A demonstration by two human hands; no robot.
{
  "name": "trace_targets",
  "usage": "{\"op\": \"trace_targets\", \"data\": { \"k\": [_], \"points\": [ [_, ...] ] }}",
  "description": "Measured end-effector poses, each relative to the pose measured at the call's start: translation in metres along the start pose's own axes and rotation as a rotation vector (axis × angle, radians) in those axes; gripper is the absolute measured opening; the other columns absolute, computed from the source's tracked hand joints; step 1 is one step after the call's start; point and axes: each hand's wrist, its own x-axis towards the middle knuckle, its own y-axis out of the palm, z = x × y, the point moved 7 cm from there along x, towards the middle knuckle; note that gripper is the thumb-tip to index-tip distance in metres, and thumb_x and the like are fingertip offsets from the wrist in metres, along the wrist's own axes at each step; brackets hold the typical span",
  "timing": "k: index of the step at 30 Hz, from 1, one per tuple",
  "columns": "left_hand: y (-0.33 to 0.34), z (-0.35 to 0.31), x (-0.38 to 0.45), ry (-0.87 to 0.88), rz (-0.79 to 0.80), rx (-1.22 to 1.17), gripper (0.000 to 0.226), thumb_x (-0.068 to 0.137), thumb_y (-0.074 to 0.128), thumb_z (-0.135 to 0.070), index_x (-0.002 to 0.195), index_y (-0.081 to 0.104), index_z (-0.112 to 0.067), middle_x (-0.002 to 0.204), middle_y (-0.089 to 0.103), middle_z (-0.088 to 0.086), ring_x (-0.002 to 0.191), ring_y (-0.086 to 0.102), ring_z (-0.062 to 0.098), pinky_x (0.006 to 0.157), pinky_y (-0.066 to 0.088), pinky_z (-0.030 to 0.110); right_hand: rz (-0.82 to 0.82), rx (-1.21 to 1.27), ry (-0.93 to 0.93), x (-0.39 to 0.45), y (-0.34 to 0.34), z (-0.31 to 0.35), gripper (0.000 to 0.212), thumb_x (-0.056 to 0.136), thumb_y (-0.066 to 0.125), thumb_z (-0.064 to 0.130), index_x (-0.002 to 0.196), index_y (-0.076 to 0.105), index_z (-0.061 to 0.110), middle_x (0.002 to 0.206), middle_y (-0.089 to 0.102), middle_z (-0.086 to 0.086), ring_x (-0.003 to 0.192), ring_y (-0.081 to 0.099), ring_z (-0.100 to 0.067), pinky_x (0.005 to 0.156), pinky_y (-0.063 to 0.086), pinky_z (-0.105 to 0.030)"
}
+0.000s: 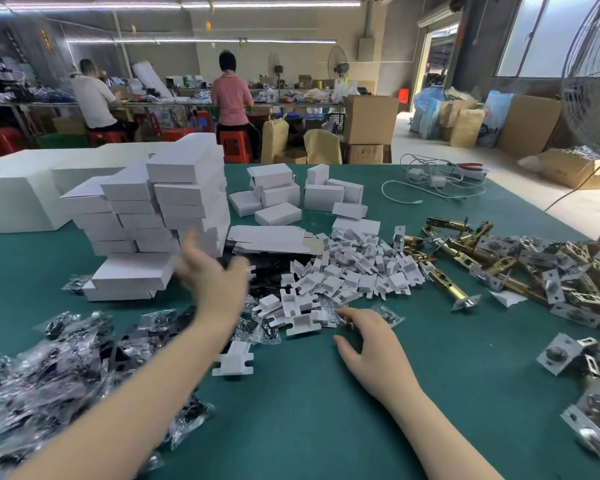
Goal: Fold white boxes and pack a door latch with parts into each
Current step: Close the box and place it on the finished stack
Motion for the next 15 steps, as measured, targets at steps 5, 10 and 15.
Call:
{"op": "trace_targets", "data": {
  "k": [5, 10, 15],
  "points": [
    [0.077, 0.007, -0.078, 0.361, 0.368, 0.426, 0.071, 0.082, 0.062, -0.015, 0.145, 0.033, -0.025, 0.14, 0.027, 0.006, 0.129, 0.031, 0.026, 0.109, 0.024, 0.036, 0.014, -0.021, 0.005, -0.002, 0.001, -0.001, 0.043, 0.091, 0.062, 0.025, 0.133, 0.056, 0.026, 0.125, 0.058, 0.011, 0.118, 0.052, -0.006, 0.102, 0.038, -0.022],
    [0.095, 0.021, -0.102, 0.589, 0.481, 0.701, 0.051, 0.09, 0.048, -0.024, 0.141, 0.045, -0.032, 0.154, 0.024, 0.002, 0.141, 0.024, 0.025, 0.114, 0.019, 0.04, -0.081, 0.079, 0.059, 0.001, -0.004, -0.003, 0.037, 0.09, 0.063, 0.017, 0.125, 0.058, 0.028, 0.115, 0.056, 0.016, 0.102, 0.052, 0.001, 0.088, 0.034, -0.007],
    [0.085, 0.006, -0.105, 0.685, 0.415, 0.624, 0.045, 0.071, 0.068, -0.008, 0.113, 0.069, -0.024, 0.131, 0.057, 0.007, 0.118, 0.055, 0.034, 0.097, 0.043, 0.051, -0.167, 0.212, 0.226, 0.017, -0.052, -0.024, 0.035, 0.086, 0.068, 0.016, 0.119, 0.061, 0.027, 0.106, 0.064, 0.008, 0.076, 0.064, -0.008, 0.078, 0.049, -0.027]
  ]
}}
